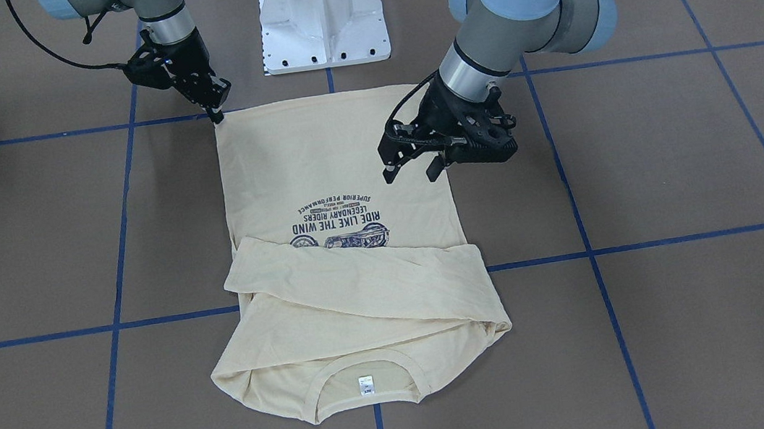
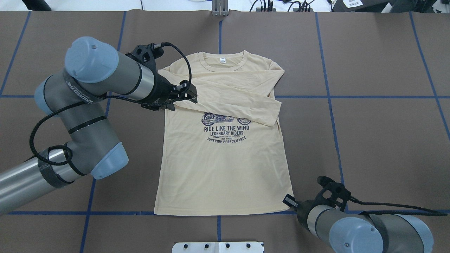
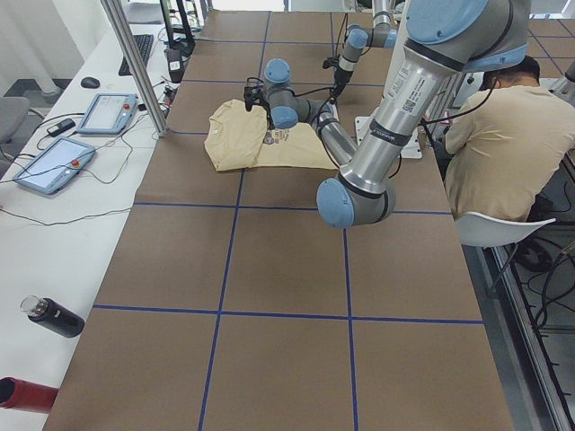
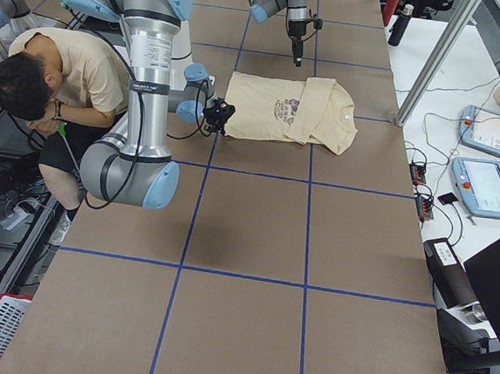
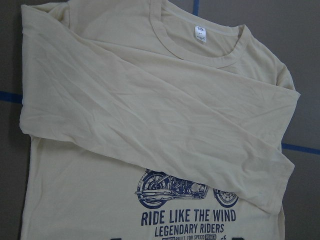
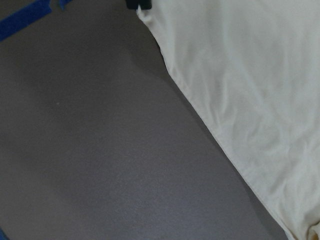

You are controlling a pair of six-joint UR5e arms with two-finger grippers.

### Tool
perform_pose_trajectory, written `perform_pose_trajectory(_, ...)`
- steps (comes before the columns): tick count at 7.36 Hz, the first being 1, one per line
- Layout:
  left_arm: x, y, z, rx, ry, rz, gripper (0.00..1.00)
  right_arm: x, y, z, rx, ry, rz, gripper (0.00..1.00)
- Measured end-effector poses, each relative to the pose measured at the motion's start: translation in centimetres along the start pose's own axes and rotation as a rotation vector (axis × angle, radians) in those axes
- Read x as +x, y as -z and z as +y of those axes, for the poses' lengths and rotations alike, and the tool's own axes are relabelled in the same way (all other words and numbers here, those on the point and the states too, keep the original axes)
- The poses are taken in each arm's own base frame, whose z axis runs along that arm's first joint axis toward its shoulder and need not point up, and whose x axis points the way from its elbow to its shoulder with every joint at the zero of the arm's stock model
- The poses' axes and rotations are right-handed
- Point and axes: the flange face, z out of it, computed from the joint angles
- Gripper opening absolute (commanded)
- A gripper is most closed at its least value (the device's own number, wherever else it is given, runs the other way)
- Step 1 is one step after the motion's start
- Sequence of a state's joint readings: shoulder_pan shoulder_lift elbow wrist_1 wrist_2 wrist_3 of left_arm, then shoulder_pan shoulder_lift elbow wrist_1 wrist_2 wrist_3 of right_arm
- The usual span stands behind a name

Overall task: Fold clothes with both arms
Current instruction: 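Grasp both hem corners nearest the robot with the left and right grippers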

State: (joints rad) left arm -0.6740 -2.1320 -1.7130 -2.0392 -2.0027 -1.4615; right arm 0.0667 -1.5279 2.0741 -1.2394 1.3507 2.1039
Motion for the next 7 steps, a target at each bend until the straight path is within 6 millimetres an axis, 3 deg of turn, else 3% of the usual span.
perform_pose_trajectory(1, -1.2, -0.4, 1.1, 0.011, 0.042, -0.014, 0.80, -0.1, 0.3, -0.1, -0.005, -0.002, -0.003, 0.00)
perform_pose_trajectory(2, -3.0, -0.7, 3.7, 0.011, 0.074, -0.028, 0.79, -0.2, 0.8, -0.1, -0.016, -0.005, -0.007, 0.00)
perform_pose_trajectory(5, -9.7, -2.1, 14.7, -0.012, 0.152, -0.117, 0.75, -0.1, 1.6, -0.2, -0.032, -0.007, -0.007, 0.00)
perform_pose_trajectory(7, -11.7, -3.4, 19.8, -0.054, 0.192, -0.169, 0.72, -0.1, 1.8, -0.2, -0.035, -0.007, -0.009, 0.00)
